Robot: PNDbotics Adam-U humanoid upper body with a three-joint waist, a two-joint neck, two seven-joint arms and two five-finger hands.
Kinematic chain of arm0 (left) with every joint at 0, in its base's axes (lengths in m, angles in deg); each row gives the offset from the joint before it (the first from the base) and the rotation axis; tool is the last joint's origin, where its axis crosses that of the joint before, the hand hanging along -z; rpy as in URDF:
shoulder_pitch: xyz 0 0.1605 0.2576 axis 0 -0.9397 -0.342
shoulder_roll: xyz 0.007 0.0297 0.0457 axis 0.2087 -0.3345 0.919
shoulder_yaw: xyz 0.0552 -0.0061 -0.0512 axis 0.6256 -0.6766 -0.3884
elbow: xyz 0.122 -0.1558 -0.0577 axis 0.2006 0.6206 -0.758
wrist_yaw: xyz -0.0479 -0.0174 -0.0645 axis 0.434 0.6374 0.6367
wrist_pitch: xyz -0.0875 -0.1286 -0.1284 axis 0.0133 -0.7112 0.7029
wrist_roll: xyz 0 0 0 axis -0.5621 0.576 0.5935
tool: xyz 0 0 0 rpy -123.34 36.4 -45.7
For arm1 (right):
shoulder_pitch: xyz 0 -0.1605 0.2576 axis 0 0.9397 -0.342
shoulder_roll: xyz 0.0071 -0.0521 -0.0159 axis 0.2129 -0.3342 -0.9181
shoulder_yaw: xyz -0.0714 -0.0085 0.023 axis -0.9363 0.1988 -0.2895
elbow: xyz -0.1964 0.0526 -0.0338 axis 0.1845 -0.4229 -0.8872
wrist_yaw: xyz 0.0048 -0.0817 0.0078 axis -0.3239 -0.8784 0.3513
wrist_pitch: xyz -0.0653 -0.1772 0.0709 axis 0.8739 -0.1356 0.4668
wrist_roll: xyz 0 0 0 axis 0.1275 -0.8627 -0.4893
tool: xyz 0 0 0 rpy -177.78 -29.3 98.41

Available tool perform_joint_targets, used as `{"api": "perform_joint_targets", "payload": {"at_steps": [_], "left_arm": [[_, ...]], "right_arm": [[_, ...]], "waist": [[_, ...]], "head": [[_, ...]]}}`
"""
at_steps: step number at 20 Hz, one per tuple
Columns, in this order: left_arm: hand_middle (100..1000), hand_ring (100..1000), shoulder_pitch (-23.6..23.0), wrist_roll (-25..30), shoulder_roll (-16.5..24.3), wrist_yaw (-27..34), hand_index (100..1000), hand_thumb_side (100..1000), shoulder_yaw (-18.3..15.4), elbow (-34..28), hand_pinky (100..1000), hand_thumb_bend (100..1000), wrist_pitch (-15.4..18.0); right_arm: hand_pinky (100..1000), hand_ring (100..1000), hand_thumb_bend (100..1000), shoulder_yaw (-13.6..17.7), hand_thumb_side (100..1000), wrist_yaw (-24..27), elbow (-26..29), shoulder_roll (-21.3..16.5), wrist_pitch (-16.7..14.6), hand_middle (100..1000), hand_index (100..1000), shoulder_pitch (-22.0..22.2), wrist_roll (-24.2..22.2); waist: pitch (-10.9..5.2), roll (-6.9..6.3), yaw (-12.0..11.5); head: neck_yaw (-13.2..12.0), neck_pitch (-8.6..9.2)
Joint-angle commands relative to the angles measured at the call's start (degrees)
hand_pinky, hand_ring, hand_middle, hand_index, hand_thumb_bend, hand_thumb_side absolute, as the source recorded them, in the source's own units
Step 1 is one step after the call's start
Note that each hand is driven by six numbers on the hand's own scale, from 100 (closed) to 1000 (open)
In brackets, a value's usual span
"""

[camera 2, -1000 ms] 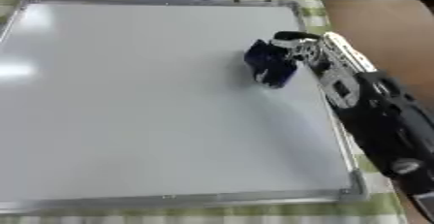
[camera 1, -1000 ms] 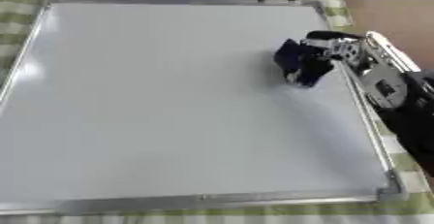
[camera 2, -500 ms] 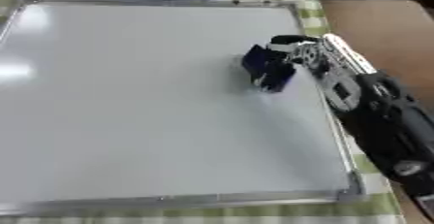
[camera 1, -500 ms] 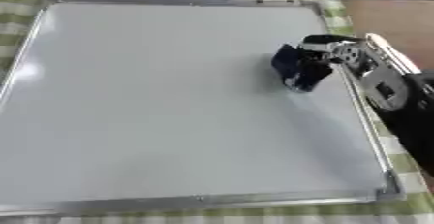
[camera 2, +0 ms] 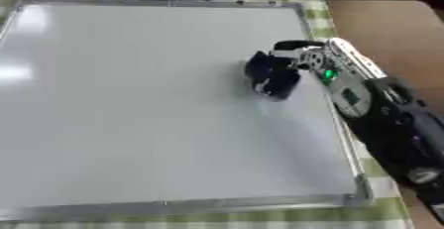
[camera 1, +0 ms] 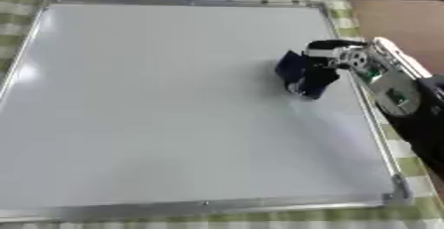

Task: Wipe the whiteboard clean with a brush.

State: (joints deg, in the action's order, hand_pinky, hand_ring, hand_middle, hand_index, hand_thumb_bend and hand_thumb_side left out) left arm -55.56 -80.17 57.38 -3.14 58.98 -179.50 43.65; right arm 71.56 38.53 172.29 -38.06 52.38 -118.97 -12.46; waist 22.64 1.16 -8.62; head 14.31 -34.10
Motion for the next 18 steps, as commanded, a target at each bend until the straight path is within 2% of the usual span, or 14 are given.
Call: {"api": "perform_joint_targets", "payload": {"at_steps": [1, 4, 6, 13, 14, 18], "left_arm": [[834, 860, 0.6, 0.0, 0.6, 0.0, 858, 1000, -0.5, -1.1, 704, 279, 0.0], [834, 860, 0.6, 0.0, 0.6, 0.0, 857, 1000, -0.5, -1.1, 704, 279, 0.0], [834, 861, 0.6, 0.0, 0.6, 0.0, 857, 1000, -0.5, -1.1, 704, 278, 0.0], [833, 860, 0.7, 0.1, 0.5, 0.1, 857, 1000, -0.4, -1.1, 704, 277, 0.0], [833, 860, 0.7, 0.2, 0.5, 0.1, 857, 1000, -0.4, -1.1, 703, 277, 0.0], [833, 860, 0.8, 0.2, 0.5, 0.1, 858, 1000, -0.4, -1.1, 703, 276, 0.0]], "right_arm": [[757, 910, 100, -0.4, 618, -1.2, 0.4, -0.8, 0.5, 859, 676, 0.1, 0.4], [778, 920, 100, -0.4, 646, -2.1, 0.6, -0.7, 0.1, 874, 593, -0.1, 1.2], [787, 922, 100, -0.3, 651, -2.5, 0.7, -0.7, 0.0, 870, 569, -0.2, 1.7], [803, 915, 100, -0.2, 620, -4.9, 1.4, -0.8, -0.3, 839, 542, -0.4, 3.3], [800, 908, 112, -0.1, 612, -5.1, 1.6, -0.8, -0.3, 830, 529, -0.4, 3.5], [790, 884, 256, 0.2, 582, -4.8, 2.5, -0.9, -0.5, 827, 438, -0.6, 3.7]], "waist": [[-0.83, -0.25, -0.1], [-0.8, -0.3, -0.2], [-0.78, -0.31, -0.2], [-0.67, -0.28, -0.3], [-0.66, -0.27, -0.3], [-0.65, -0.22, -0.2]], "head": [[0.2, 0.72], [0.3, 0.8], [0.3, 0.85], [0.3, 0.99], [0.3, 1.01], [0.1, 1.03]]}}
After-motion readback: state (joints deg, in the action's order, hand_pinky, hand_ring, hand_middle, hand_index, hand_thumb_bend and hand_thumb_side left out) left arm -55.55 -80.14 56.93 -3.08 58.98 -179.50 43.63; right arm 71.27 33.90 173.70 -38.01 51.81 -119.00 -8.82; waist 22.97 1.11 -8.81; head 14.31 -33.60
